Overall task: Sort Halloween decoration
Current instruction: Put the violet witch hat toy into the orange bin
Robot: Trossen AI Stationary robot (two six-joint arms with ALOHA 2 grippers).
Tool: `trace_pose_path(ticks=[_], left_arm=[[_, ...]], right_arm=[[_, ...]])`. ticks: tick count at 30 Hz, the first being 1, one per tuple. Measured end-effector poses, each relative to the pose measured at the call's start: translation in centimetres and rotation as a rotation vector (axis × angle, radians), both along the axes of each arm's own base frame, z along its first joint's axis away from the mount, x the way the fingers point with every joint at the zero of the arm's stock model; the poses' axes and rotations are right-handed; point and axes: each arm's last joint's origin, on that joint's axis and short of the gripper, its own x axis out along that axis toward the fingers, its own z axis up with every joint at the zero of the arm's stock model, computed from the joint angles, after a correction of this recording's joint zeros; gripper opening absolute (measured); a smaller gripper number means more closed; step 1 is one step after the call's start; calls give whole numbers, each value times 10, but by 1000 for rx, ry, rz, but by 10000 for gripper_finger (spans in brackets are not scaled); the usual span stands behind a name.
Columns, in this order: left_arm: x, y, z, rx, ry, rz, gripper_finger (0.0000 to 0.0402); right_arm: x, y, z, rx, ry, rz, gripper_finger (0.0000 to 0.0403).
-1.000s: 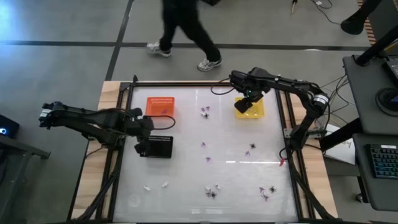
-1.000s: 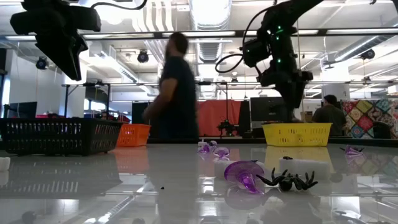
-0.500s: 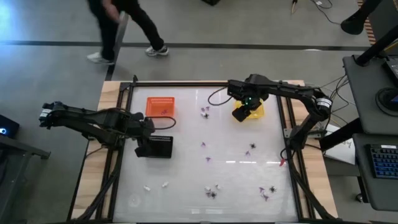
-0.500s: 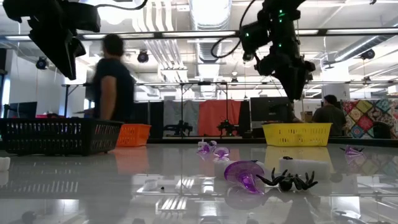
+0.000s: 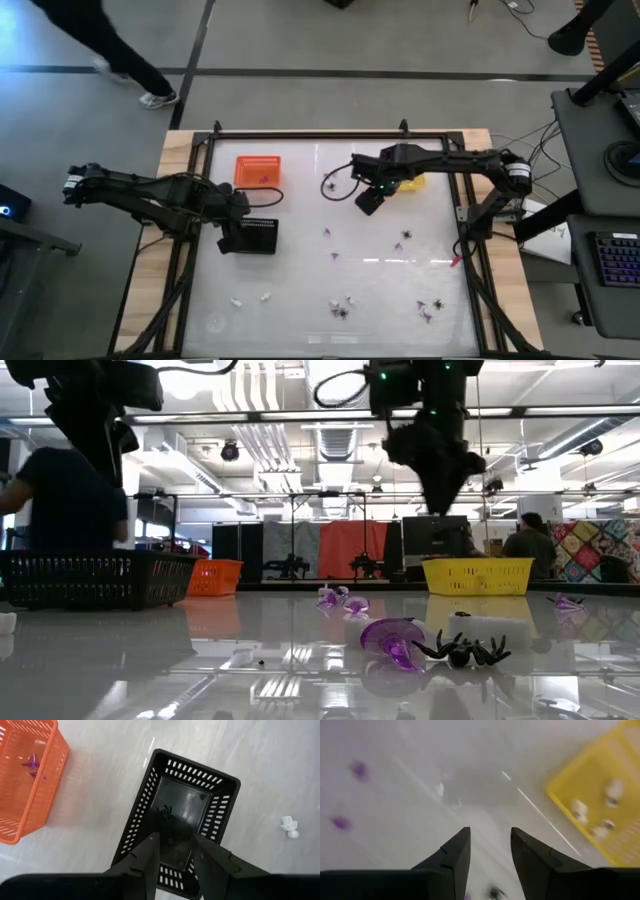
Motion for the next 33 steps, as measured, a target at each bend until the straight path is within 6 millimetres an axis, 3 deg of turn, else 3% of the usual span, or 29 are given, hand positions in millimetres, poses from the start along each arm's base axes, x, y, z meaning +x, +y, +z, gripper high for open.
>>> trace_pose_path(ticks=[9,15,20,27,33], left_arm=[[1,0,0,-1,-13,0,96],[1,0,0,1,-15,1,96],[2,0,1,1,-24,1,96],[5,0,2,-2,-52,34,96],[5,0,2,-40,-60,129,96]], right_arm=[[23,5,5,-47,-224,5,130],[40,-18,17,-125,-462,-35,126],[42,-44,21,-168,-561,-101,127],[48,-81,-8,-167,-519,-182,127],[59,-99,-37,-141,-471,-196,125]])
